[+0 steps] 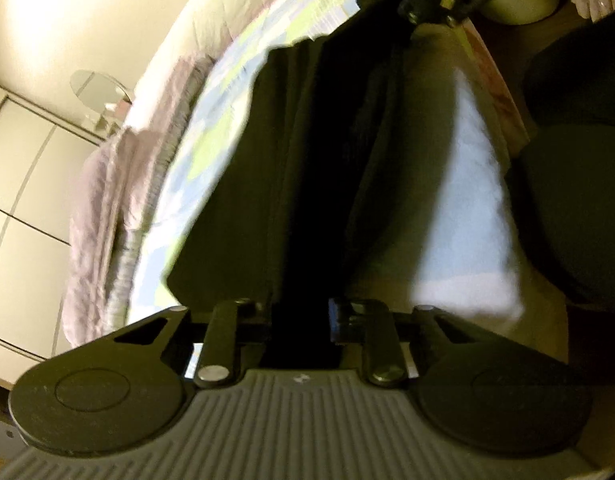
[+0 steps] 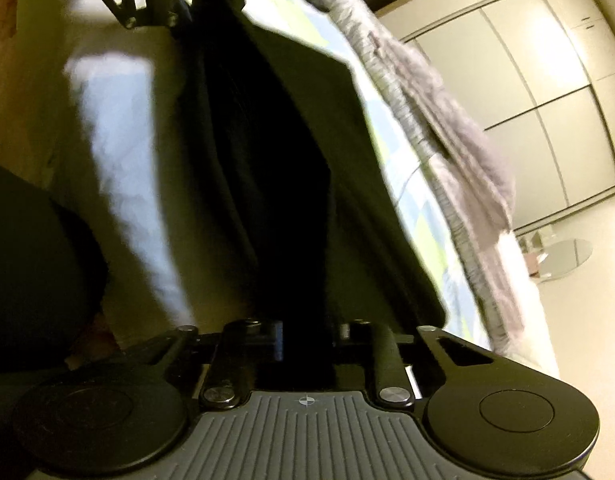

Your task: Fold clothes

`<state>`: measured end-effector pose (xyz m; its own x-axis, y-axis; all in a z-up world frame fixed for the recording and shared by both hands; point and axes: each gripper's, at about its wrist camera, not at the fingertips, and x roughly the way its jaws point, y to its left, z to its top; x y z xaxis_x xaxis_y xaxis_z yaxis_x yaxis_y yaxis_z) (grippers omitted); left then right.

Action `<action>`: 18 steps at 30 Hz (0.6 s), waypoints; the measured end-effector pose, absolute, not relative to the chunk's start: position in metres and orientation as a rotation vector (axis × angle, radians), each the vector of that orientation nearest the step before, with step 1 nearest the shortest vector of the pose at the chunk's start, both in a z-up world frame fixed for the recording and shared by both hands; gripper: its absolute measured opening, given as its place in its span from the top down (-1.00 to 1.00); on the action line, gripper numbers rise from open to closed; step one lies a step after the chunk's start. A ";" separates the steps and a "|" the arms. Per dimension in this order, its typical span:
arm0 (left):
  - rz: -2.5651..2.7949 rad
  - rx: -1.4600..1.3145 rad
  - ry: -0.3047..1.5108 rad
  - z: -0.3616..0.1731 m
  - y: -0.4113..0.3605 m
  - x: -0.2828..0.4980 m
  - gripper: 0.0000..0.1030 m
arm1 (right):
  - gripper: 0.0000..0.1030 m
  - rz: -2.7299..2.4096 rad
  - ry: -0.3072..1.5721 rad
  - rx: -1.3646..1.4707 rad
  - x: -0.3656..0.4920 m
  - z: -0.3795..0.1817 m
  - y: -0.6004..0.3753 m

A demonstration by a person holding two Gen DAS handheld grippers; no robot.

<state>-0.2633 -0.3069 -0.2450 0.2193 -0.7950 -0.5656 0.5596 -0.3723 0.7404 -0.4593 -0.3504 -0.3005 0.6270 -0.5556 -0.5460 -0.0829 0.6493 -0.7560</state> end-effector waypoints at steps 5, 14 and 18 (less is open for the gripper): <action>-1.409 1.293 -0.353 -0.196 -0.334 -0.257 0.66 | 0.75 -0.323 0.734 -0.819 -0.463 -0.243 -0.378; -1.408 1.383 -0.299 -0.112 -0.434 -0.245 0.69 | 0.78 -0.256 0.609 -0.751 -0.448 -0.180 -0.476; -1.489 1.450 -0.186 -0.091 -0.458 -0.250 0.70 | 0.77 -0.203 0.705 -0.668 -0.444 -0.150 -0.502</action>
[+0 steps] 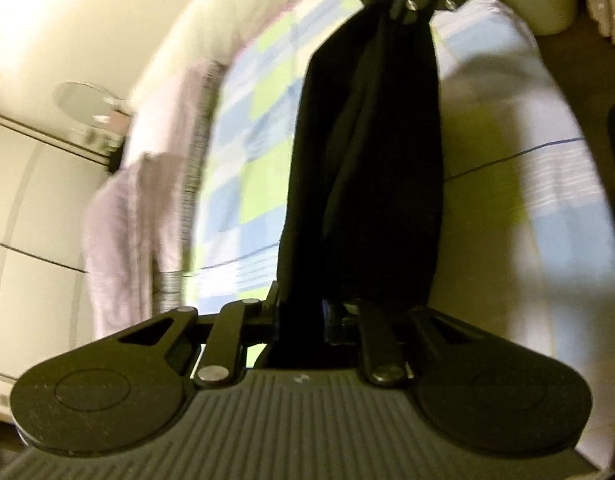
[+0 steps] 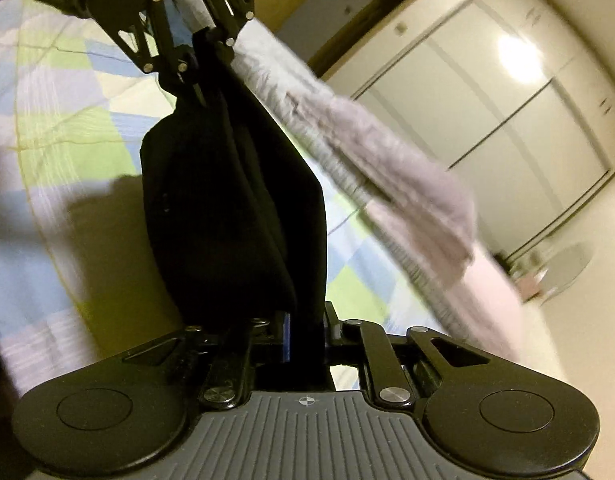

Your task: Fold clothes

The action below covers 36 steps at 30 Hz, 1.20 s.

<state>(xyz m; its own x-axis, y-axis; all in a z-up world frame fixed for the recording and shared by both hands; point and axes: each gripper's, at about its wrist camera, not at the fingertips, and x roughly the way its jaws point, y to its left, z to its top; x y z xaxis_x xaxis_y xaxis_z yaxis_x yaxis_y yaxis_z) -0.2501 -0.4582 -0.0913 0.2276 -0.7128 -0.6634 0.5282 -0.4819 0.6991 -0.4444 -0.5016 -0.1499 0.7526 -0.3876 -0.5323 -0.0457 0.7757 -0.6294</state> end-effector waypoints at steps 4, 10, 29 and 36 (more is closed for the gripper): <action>-1.548 1.454 -0.063 -0.086 -0.467 -0.248 0.71 | 0.77 -0.131 0.812 -0.593 -0.439 -0.128 -0.511; -1.599 1.457 0.055 -0.105 -0.459 -0.251 0.72 | 0.24 -0.056 0.941 -0.535 -0.417 -0.153 -0.521; -1.649 1.394 0.127 -0.036 -0.467 -0.267 0.73 | 0.76 0.044 1.085 -0.591 -0.419 -0.100 -0.535; -1.743 1.374 -0.051 0.001 -0.573 -0.321 0.73 | 0.77 -0.082 1.110 -0.604 -0.479 -0.047 -0.616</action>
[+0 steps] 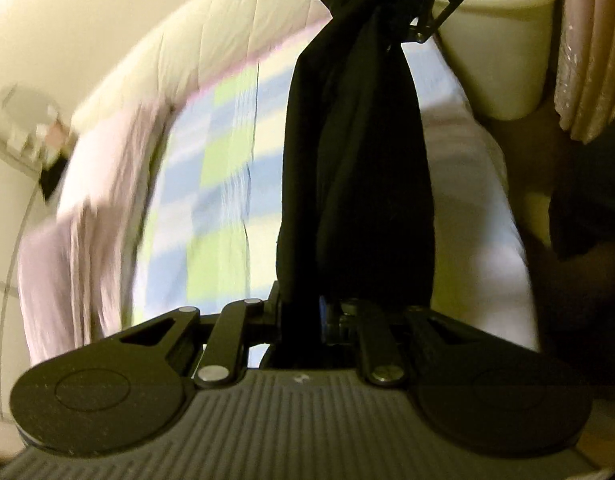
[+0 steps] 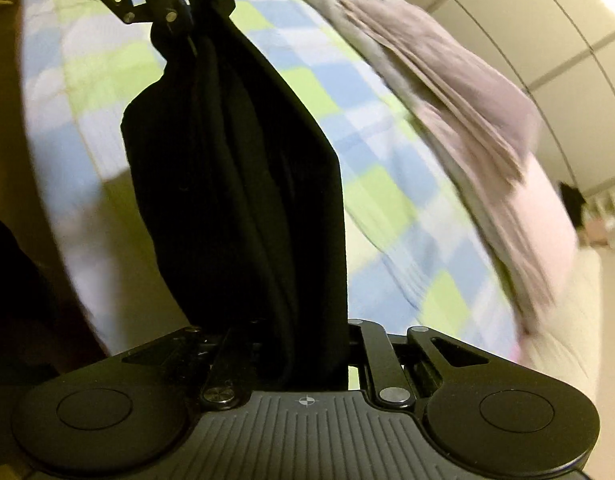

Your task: Fold clothes

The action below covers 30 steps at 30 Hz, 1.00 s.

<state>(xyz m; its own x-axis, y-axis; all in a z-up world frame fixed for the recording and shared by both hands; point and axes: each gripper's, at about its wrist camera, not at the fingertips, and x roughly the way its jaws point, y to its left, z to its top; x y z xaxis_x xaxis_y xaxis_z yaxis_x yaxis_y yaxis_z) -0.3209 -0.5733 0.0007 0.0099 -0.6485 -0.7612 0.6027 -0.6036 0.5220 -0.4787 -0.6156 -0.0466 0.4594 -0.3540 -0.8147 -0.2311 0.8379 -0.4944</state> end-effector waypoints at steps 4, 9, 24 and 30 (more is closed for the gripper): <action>-1.755 1.352 -0.181 0.012 -0.669 -0.378 0.73 | 0.77 -0.197 1.104 -0.626 -0.522 -0.029 -0.700; -1.668 1.316 -0.360 0.020 -0.794 -0.454 0.73 | 0.76 -0.347 1.033 -0.723 -0.579 -0.014 -0.836; -1.699 1.546 -0.031 -0.213 -0.880 -0.565 0.43 | 0.26 -0.330 1.179 -0.668 -0.693 -0.261 -0.945; -1.639 1.309 0.328 -0.147 -0.888 -0.510 0.42 | 0.18 -0.437 1.153 -0.346 -0.718 -0.194 -0.938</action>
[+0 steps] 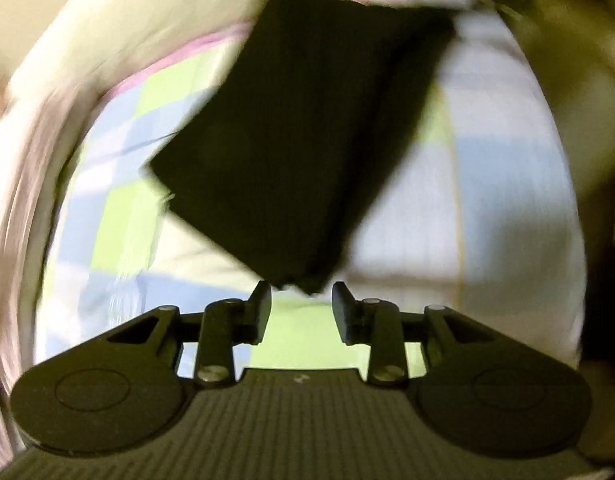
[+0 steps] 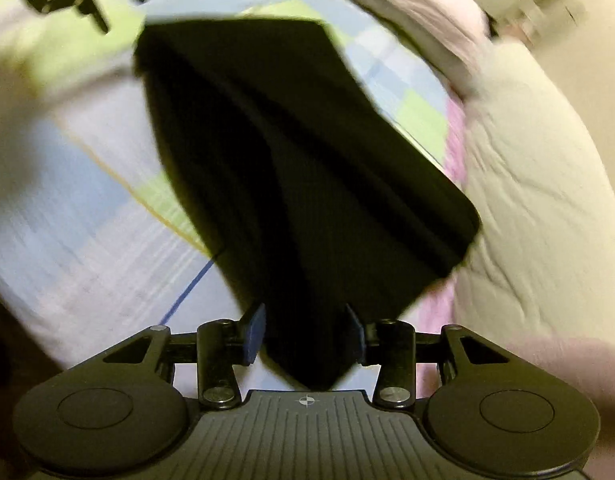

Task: Fold clothes
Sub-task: 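Lower the trousers onto the sheet with both grippers, folding them over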

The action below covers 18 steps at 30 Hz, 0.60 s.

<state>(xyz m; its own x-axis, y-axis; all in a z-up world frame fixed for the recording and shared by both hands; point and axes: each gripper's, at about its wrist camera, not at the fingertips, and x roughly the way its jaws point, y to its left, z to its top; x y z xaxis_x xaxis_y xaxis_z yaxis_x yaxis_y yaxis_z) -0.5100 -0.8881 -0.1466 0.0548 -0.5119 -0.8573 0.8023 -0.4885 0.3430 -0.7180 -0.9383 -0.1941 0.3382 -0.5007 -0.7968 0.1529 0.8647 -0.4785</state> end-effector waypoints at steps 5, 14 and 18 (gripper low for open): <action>-1.561 1.069 0.493 -0.126 -0.941 -0.464 0.43 | 0.18 -0.541 1.059 -0.089 -0.704 -0.148 -0.975; -1.523 0.877 0.653 -0.180 -1.066 -0.433 0.32 | 0.18 -0.662 0.897 0.286 -0.676 -0.156 -1.107; -1.510 0.881 0.642 -0.201 -1.089 -0.426 0.39 | 0.19 -0.669 0.897 0.349 -0.664 -0.176 -1.151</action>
<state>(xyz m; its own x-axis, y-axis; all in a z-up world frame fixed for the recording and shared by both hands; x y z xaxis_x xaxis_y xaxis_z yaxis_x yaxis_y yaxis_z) -0.4256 -1.0890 -0.2013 0.0008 -0.5667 -0.8239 0.9865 -0.1345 0.0935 -0.6637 -1.1510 -0.1764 0.4425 -0.3868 -0.8091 0.6652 0.7467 0.0069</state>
